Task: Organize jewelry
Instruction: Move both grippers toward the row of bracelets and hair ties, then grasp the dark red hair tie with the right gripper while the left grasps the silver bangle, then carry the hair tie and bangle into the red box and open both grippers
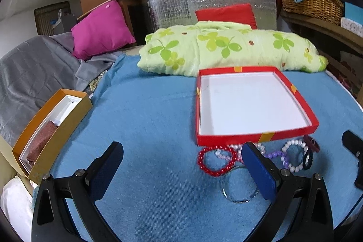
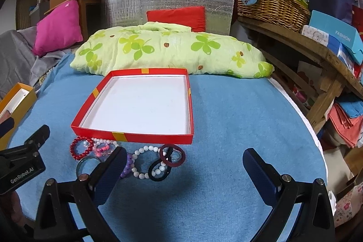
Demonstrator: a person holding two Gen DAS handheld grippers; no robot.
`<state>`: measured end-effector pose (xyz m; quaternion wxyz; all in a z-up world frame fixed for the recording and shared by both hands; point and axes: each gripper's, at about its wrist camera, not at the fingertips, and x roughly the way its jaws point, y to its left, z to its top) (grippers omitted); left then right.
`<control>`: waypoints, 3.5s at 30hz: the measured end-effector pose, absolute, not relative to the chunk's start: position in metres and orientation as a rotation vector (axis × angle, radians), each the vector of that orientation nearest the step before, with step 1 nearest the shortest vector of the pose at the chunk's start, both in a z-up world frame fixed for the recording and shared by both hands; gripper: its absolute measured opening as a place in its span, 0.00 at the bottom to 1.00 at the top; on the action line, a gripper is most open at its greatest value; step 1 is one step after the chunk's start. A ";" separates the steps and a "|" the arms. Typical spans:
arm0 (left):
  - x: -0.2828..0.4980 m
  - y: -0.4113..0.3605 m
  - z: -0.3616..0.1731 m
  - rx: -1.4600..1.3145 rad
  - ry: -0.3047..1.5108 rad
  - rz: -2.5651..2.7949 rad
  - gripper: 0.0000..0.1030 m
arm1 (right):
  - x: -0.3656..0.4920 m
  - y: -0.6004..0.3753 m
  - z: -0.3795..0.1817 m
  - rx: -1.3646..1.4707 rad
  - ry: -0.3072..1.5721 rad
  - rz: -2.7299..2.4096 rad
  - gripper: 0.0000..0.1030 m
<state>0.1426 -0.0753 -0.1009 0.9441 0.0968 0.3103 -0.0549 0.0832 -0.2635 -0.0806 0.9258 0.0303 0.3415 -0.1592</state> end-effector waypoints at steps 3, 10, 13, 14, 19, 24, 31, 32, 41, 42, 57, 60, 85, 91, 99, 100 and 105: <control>0.147 -0.072 -0.113 0.221 0.670 -0.112 1.00 | 0.083 -0.269 -0.085 0.074 0.703 -0.295 1.00; 0.157 -0.059 -0.140 0.243 0.794 -0.171 1.00 | 0.088 -0.316 -0.115 0.275 0.778 -0.086 0.97; 0.160 -0.057 -0.153 0.238 0.860 -0.215 1.00 | 0.092 -0.332 -0.131 0.343 0.831 -0.034 0.80; 0.161 -0.056 -0.157 0.233 0.885 -0.230 1.00 | 0.094 -0.335 -0.137 0.368 0.849 -0.012 0.76; 0.162 -0.055 -0.162 0.204 0.926 -0.260 1.00 | 0.103 -0.339 -0.156 0.405 0.911 -0.004 0.49; 0.161 -0.057 -0.157 0.204 0.907 -0.253 1.00 | 0.108 -0.332 -0.158 0.381 0.914 -0.002 0.49; 0.162 -0.067 -0.161 0.212 0.929 -0.289 1.00 | 0.125 -0.326 -0.161 0.419 0.924 0.009 0.53; 0.163 -0.069 -0.163 0.206 0.941 -0.302 1.00 | 0.130 -0.325 -0.162 0.425 0.928 0.008 0.56; 0.175 -0.092 -0.180 0.142 1.036 -0.380 1.00 | 0.152 -0.332 -0.177 0.498 0.964 -0.013 0.42; 0.175 -0.095 -0.181 0.140 1.041 -0.388 1.00 | 0.152 -0.330 -0.176 0.488 0.963 -0.005 0.29; 0.170 -0.102 -0.181 0.136 1.006 -0.455 0.14 | 0.126 -0.321 -0.155 0.417 0.880 0.029 0.14; 0.168 -0.094 -0.179 0.123 1.002 -0.469 0.10 | 0.121 -0.324 -0.148 0.425 0.854 0.043 0.14; 0.156 -0.129 -0.184 0.202 0.959 -0.458 0.61 | 0.123 -0.315 -0.143 0.454 0.826 0.068 0.14; 0.153 -0.107 -0.160 0.185 0.888 -0.426 0.60 | 0.134 -0.305 -0.127 0.421 0.769 0.091 0.14; 0.185 -0.124 -0.105 0.310 0.695 -0.306 0.61 | 0.176 -0.301 -0.121 0.391 0.749 0.087 0.14; 0.195 -0.128 -0.106 0.330 0.685 -0.281 0.61 | 0.184 -0.302 -0.124 0.393 0.760 0.087 0.14; 0.236 -0.136 -0.125 0.349 0.714 -0.221 0.61 | 0.208 -0.310 -0.138 0.416 0.805 0.069 0.14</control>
